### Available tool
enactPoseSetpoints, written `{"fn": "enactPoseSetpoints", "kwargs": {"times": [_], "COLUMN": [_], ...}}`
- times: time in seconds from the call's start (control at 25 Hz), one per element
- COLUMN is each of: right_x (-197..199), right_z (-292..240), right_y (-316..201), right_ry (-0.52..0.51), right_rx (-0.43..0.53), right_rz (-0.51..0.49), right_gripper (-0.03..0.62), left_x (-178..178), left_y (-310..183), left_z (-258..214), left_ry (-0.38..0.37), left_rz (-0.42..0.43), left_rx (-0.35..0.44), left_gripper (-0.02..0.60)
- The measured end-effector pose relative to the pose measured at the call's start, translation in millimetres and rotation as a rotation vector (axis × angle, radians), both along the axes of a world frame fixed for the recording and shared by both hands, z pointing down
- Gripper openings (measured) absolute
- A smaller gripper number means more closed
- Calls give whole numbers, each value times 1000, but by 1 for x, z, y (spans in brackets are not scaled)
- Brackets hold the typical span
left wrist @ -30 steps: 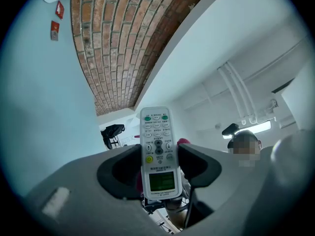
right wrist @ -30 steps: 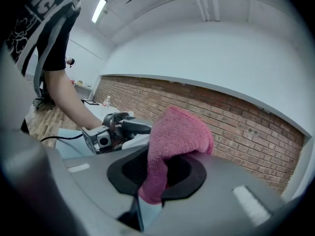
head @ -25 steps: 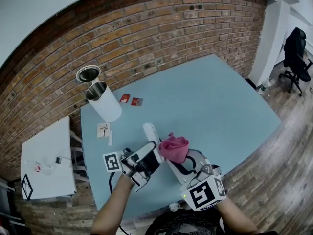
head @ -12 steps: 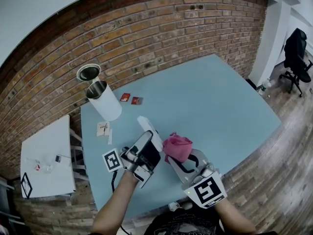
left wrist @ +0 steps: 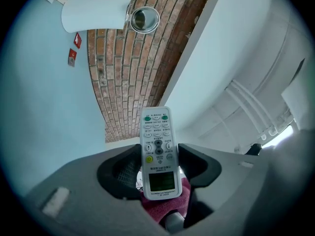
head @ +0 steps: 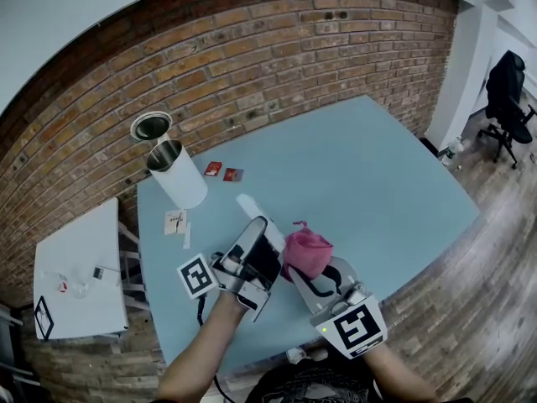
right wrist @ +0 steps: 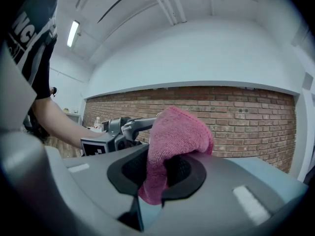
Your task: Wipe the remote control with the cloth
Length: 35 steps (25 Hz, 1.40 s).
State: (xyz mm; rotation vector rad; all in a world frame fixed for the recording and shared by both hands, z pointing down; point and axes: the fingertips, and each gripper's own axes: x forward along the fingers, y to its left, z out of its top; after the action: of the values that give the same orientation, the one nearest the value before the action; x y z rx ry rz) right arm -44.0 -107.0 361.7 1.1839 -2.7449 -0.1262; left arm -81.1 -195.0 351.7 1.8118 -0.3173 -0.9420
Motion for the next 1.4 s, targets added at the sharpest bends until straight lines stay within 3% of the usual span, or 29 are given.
{"fn": "enactPoseSetpoints", "kwargs": {"times": [0.44, 0.68, 1.0, 1.4], "right_x": [-4, 6, 8, 9], "right_z": [3, -16, -6, -8], "right_y": [5, 2, -2, -7], "right_ry": [1, -49, 17, 4], "right_rx": [-5, 40, 6, 15], "right_rz": [-26, 0, -19, 0], "right_gripper": [64, 64, 64, 66], "left_x": [1, 1, 11, 22], "left_y": [-10, -7, 3, 11], "left_z": [11, 25, 36, 42], "left_ry": [-61, -251, -396, -452], "left_rz": [-58, -40, 14, 76], "left_rx": [-55, -12, 42, 79], "left_gripper": [236, 236, 238, 238]}}
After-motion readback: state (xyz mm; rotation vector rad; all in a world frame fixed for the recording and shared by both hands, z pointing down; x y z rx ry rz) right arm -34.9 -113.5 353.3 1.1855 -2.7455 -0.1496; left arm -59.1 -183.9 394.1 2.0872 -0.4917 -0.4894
